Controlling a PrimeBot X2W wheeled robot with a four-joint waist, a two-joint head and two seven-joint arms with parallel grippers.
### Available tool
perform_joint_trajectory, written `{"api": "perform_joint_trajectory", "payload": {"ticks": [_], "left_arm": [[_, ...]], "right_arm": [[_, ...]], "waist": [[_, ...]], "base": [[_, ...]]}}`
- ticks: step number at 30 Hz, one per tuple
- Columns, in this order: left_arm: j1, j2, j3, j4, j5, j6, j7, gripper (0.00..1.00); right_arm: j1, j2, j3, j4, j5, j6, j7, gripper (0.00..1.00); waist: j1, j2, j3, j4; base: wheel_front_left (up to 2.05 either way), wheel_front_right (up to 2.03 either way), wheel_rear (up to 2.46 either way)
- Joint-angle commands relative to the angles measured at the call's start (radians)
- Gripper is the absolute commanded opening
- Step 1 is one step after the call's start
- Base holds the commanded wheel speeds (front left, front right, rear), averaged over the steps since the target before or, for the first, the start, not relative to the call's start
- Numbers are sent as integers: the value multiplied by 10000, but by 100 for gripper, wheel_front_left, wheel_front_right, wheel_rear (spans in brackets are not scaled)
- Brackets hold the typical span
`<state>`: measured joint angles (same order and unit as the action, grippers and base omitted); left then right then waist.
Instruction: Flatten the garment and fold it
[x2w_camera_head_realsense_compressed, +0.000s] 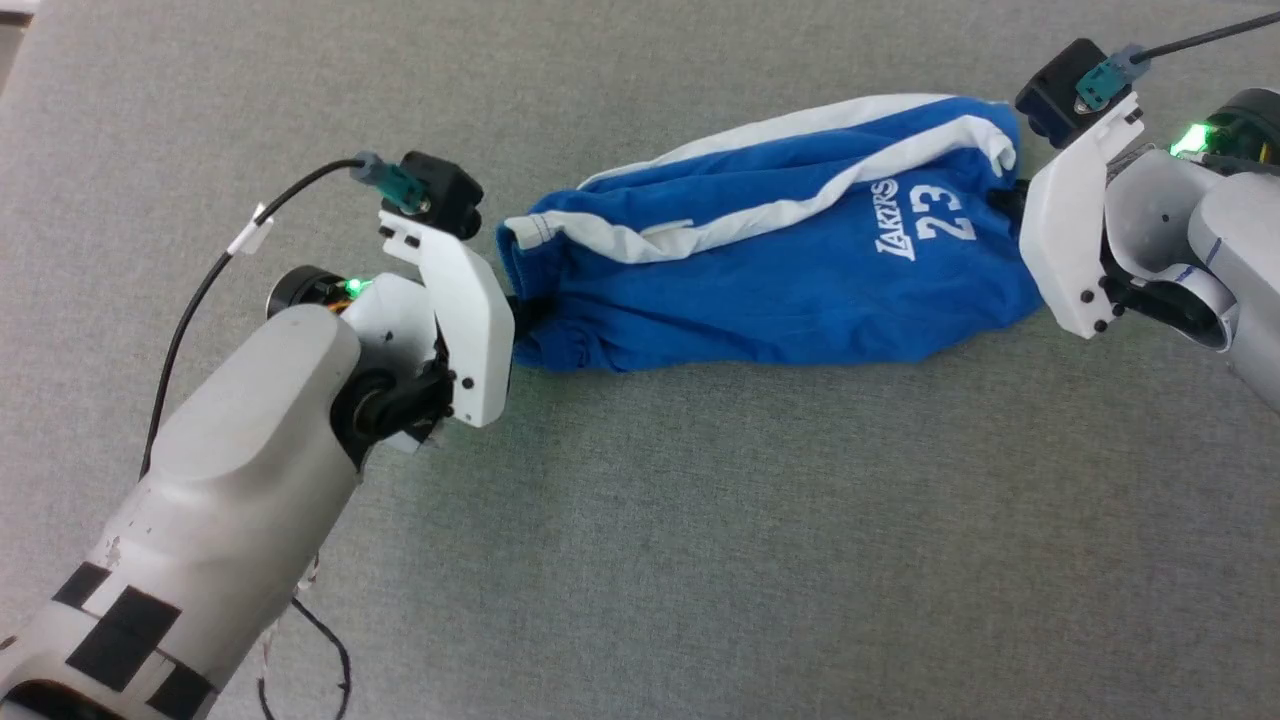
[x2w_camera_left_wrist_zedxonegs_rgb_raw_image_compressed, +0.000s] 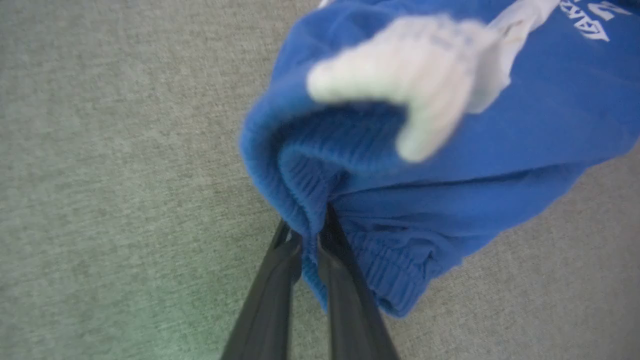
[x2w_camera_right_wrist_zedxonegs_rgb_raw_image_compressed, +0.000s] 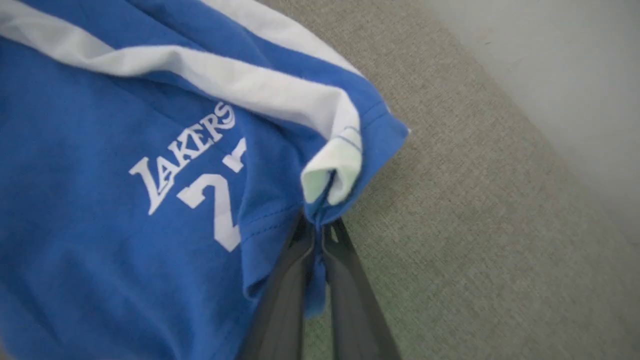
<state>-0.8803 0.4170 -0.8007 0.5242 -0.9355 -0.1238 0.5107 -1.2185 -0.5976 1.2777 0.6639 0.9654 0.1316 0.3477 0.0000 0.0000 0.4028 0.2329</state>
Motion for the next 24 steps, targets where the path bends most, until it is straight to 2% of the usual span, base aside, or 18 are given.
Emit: {"api": "perform_joint_trajectory", "payload": {"ticks": [1, 5, 10, 17, 24], "left_arm": [[296, -68, -272, 95, -194, -68, -24, 0], [312, 316, -365, -124, -796, -68, -338, 0], [544, 985, -428, -684, -1517, -68, -536, 0], [1372, 1815, -543, -1902, -2286, -69, -625, 0], [2285, 2151, -733, -2603, -2546, -8, -737, 0]], "right_arm": [[89, 22, 24, -40, -65, -9, -174, 0], [301, -11, 25, -455, -35, -9, -591, 0], [775, -499, 25, -1412, 57, -9, -1027, 0], [1862, -1835, 25, -2944, 610, -9, -1574, 0], [3272, -3148, -83, -4170, 1452, -9, -2173, 0]], "waist": [[0, 0, -231, -141], [0, 0, -742, -342], [0, 0, -1525, -706], [0, 0, -2317, -1058], [0, 0, -2597, -1286]], "base": [[0, 0, 0], [0, 0, 0], [0, 0, 0], [0, 0, 0], [0, 0, 0]]}}
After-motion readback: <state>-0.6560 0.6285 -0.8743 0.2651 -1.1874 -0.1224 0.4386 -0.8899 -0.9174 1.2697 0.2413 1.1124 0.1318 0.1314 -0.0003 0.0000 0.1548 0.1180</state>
